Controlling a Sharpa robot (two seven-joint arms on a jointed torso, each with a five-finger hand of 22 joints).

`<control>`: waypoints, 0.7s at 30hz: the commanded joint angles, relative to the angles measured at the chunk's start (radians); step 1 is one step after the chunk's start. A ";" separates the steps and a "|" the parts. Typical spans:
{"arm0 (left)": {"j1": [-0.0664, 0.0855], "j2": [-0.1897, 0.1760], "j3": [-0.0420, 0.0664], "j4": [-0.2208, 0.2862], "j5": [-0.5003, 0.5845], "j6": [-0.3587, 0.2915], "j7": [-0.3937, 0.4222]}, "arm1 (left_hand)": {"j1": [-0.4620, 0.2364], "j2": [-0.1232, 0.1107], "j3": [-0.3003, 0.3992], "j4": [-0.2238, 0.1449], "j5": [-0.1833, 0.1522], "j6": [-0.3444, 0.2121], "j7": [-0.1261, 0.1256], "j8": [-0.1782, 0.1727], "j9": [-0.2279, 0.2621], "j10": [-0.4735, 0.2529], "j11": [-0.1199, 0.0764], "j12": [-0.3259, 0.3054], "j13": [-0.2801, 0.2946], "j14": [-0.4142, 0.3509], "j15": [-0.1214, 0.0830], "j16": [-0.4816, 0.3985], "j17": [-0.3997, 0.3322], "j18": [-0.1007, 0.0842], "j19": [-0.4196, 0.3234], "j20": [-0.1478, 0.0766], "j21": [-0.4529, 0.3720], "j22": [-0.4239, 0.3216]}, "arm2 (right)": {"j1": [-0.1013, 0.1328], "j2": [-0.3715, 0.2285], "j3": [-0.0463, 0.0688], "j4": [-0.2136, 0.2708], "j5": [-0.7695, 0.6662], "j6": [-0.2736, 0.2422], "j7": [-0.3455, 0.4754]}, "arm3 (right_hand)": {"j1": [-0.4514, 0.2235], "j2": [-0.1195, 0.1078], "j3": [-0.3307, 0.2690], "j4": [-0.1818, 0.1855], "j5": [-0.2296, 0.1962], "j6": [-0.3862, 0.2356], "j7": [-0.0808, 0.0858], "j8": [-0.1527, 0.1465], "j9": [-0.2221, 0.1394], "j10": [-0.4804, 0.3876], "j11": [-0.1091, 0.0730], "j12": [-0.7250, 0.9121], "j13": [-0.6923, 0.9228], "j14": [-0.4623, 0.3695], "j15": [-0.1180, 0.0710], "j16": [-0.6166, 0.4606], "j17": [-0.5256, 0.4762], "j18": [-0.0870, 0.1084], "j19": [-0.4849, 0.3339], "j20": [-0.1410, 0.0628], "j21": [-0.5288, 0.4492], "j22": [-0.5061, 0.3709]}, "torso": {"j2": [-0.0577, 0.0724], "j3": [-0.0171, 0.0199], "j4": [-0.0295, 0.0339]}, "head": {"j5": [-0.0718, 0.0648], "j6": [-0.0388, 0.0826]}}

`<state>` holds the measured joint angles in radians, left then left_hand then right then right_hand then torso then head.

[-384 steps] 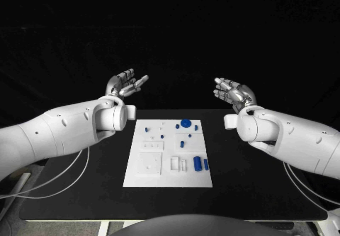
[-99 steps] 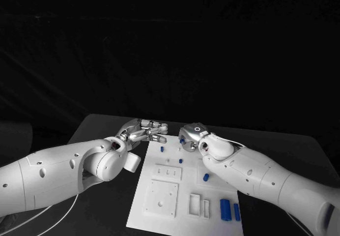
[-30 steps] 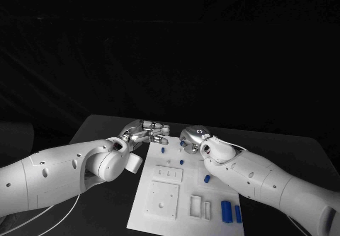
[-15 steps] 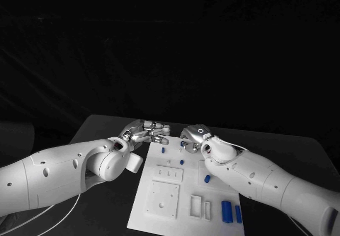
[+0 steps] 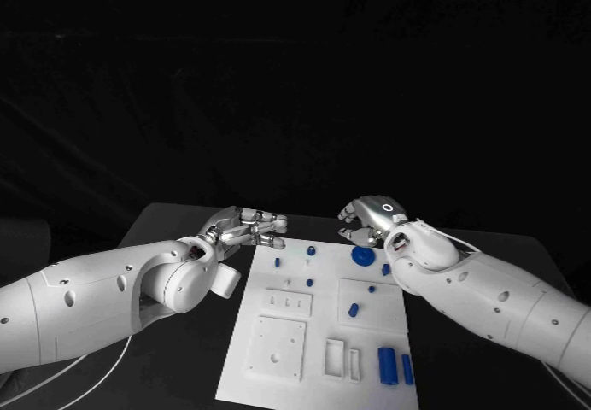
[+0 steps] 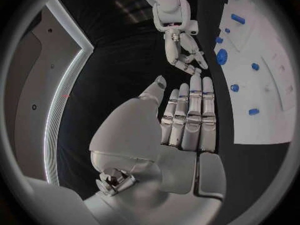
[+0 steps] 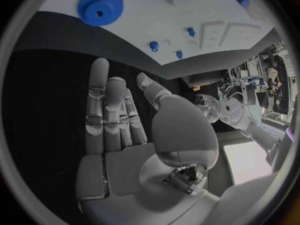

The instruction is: Assemble the parts on the task board

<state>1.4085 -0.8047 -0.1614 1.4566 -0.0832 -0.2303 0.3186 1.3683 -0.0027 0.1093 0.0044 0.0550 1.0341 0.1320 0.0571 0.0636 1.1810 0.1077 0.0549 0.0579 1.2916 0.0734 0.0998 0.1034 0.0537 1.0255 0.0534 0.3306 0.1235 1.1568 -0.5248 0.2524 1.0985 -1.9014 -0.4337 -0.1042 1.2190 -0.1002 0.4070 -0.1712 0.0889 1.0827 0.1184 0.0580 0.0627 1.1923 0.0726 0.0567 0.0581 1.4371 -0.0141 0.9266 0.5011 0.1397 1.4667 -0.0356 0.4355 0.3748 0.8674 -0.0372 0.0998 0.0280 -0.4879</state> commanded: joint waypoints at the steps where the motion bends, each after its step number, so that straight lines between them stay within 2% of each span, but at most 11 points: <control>1: 0.002 -0.005 0.000 -0.005 -0.003 0.017 0.012 | -0.001 -0.006 0.000 0.002 0.007 -0.003 0.004 0.005 0.002 -0.006 -0.002 0.004 0.001 -0.006 -0.003 0.003 -0.001 -0.006 -0.005 0.001 0.001 -0.001 | -0.004 -0.053 0.017 0.051 0.093 0.050 -0.001 | 0.006 0.001 -0.042 0.004 0.007 -0.002 -0.003 0.004 0.001 0.007 -0.002 0.001 0.002 -0.001 -0.007 0.005 0.003 0.003 0.041 -0.005 0.004 -0.001 | -0.012 0.0104 -0.0258 | -0.002 -0.003; 2: 0.002 -0.006 0.000 -0.007 -0.003 0.018 0.012 | -0.001 -0.006 0.000 0.002 0.007 -0.003 0.004 0.005 0.002 -0.006 -0.002 0.004 0.001 -0.006 -0.003 0.003 -0.001 -0.006 -0.005 0.001 0.001 -0.001 | -0.004 -0.065 0.021 0.060 0.100 0.060 0.001 | 0.009 0.001 -0.058 0.005 0.009 -0.002 -0.003 0.005 0.001 0.008 -0.002 0.001 0.002 -0.001 -0.008 0.007 0.004 0.003 0.041 -0.007 0.005 -0.001 | -0.014 0.0109 -0.0272 | -0.002 -0.004; 3: 0.002 -0.006 -0.001 -0.011 -0.003 0.020 0.013 | -0.001 -0.006 0.000 0.002 0.007 -0.004 0.004 0.005 0.002 -0.006 -0.002 0.004 0.001 -0.006 -0.003 0.003 -0.001 -0.006 -0.005 0.001 0.001 -0.002 | -0.005 -0.083 0.025 0.069 0.110 0.076 0.004 | 0.011 0.000 -0.082 0.005 0.016 -0.003 -0.003 0.004 0.001 0.005 -0.001 0.001 0.002 -0.002 -0.008 0.008 0.005 0.003 0.041 -0.006 0.006 -0.002 | -0.017 0.0127 -0.0322 | -0.003 -0.004; 6: 0.002 -0.003 -0.002 -0.021 -0.002 0.023 0.015 | -0.001 -0.006 0.000 0.002 0.007 -0.004 0.005 0.005 0.002 -0.006 -0.002 0.004 0.001 -0.006 -0.003 0.003 -0.001 -0.006 -0.006 0.001 0.001 -0.002 | -0.007 -0.113 0.030 0.078 0.128 0.108 0.012 | 0.020 0.008 -0.143 0.009 0.023 -0.008 -0.003 0.005 0.001 0.008 -0.002 0.001 0.002 -0.004 -0.010 0.010 0.007 0.002 0.041 -0.008 0.007 -0.006 | -0.024 0.0155 -0.0372 | -0.010 -0.008; 8: 0.002 -0.004 -0.002 -0.026 -0.001 0.025 0.017 | -0.001 -0.005 0.000 0.001 0.007 -0.004 0.004 0.005 0.002 -0.005 -0.002 0.004 0.001 -0.007 -0.002 0.003 -0.001 -0.006 -0.006 0.001 0.001 -0.002 | -0.010 -0.125 0.033 0.071 0.136 0.127 0.018 | 0.021 0.009 -0.183 0.014 0.031 -0.013 -0.005 0.005 0.001 0.030 -0.008 0.001 0.003 -0.006 -0.019 0.010 0.009 -0.001 0.041 -0.016 0.007 -0.009 | -0.026 0.0170 -0.0404 | -0.013 -0.012; 10: 0.002 -0.004 -0.003 -0.029 0.000 0.026 0.017 | -0.001 -0.005 0.000 0.001 0.007 -0.004 0.004 0.005 0.002 -0.005 -0.002 0.004 0.001 -0.007 -0.002 0.003 -0.001 -0.006 -0.006 0.001 0.001 -0.002 | -0.011 -0.130 0.034 0.056 0.141 0.142 0.025 | 0.024 0.012 -0.218 0.017 0.038 -0.017 -0.006 0.004 0.001 0.051 -0.014 0.001 0.004 -0.007 -0.027 0.009 0.012 -0.002 0.041 -0.023 0.006 -0.013 | -0.026 0.0204 -0.0433 | -0.015 -0.014; 14: 0.001 -0.005 -0.003 -0.032 0.001 0.028 0.017 | -0.001 -0.005 0.000 0.001 0.007 -0.004 0.004 0.005 0.002 -0.005 -0.002 0.004 0.001 -0.007 -0.002 0.003 -0.001 -0.006 -0.006 0.001 0.001 -0.002 | -0.014 -0.127 0.035 0.021 0.147 0.171 0.041 | 0.032 0.013 -0.265 0.026 0.050 -0.023 -0.011 0.005 0.001 0.148 -0.040 0.002 0.015 -0.008 -0.044 0.005 0.018 -0.015 0.040 -0.039 0.029 -0.002 | -0.025 0.0231 -0.0433 | -0.025 -0.019; 17: 0.001 -0.006 -0.003 -0.033 0.001 0.029 0.017 | -0.001 -0.005 0.000 0.001 0.007 -0.004 0.004 0.005 0.002 -0.005 -0.002 0.004 0.001 -0.007 -0.002 0.003 -0.001 -0.006 -0.006 0.001 0.001 -0.002 | -0.015 -0.115 0.036 -0.008 0.161 0.197 0.056 | 0.047 0.001 -0.301 0.024 0.054 -0.029 -0.019 0.005 0.001 0.273 -0.074 0.043 0.076 -0.006 -0.064 0.004 0.023 -0.027 0.041 -0.055 0.036 0.003 | -0.025 0.0209 -0.0446 | -0.029 -0.022; 18: 0.001 -0.006 -0.003 -0.033 0.001 0.030 0.017 | -0.001 -0.005 0.000 0.001 0.007 -0.004 0.004 0.005 0.002 -0.005 -0.002 0.004 0.001 -0.007 -0.002 0.003 -0.001 -0.006 -0.006 0.001 0.001 -0.002 | -0.015 -0.109 0.036 -0.018 0.166 0.205 0.061 | 0.087 0.011 -0.426 0.043 0.079 -0.047 -0.017 0.000 0.000 0.123 -0.094 0.302 0.437 -0.006 -0.079 0.002 0.042 -0.078 0.036 -0.097 0.048 0.013 | -0.025 0.0207 -0.0441 | -0.030 -0.023; 19: 0.001 -0.005 -0.003 -0.033 0.001 0.030 0.017 | -0.001 -0.005 0.000 0.001 0.007 -0.004 0.004 0.005 0.002 -0.005 -0.002 0.004 0.001 -0.007 -0.002 0.003 -0.001 -0.006 -0.006 0.001 0.001 -0.002 | -0.016 -0.102 0.036 -0.029 0.170 0.213 0.066 | 0.097 0.030 -0.431 0.047 0.073 -0.039 -0.020 0.005 0.001 0.091 -0.089 0.428 0.574 -0.005 -0.077 0.004 0.052 -0.067 0.040 -0.087 0.056 0.020 | -0.024 0.0211 -0.0436 | -0.031 -0.024; 21: 0.001 -0.004 -0.004 -0.034 0.001 0.032 0.017 | -0.001 -0.005 0.000 0.001 0.007 -0.004 0.004 0.005 0.002 -0.005 -0.002 0.004 0.001 -0.007 -0.002 0.003 -0.001 -0.006 -0.006 0.001 0.001 -0.002 | -0.018 -0.087 0.036 -0.050 0.176 0.224 0.075 | 0.082 0.026 -0.412 0.043 0.077 -0.055 -0.018 0.004 0.001 -0.024 -0.082 0.709 0.859 -0.020 -0.068 0.044 0.115 -0.041 0.031 -0.069 0.102 0.061 | -0.023 0.0216 -0.0417 | -0.033 -0.028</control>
<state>1.4089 -0.8108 -0.1651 1.4216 -0.0826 -0.2193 0.3219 1.3683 -0.0027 0.1093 0.0044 0.0550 1.0341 0.1320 0.0571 0.0636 1.1810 0.1077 0.0549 0.0578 1.2916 0.0734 0.0998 0.1034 0.0538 1.0255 0.0534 0.3306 0.1225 1.1407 -0.6168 0.2884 1.0538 -1.7535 -0.2737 -0.0687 1.3068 -0.0731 -0.0041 -0.1272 0.1637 1.0320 0.1013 0.0615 0.0626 1.1905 -0.0052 0.7326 0.8780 1.4226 -0.0816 0.9708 0.6165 0.0864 1.4665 -0.1134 0.5357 0.4347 0.8428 -0.0163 0.0571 -0.0024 -0.5124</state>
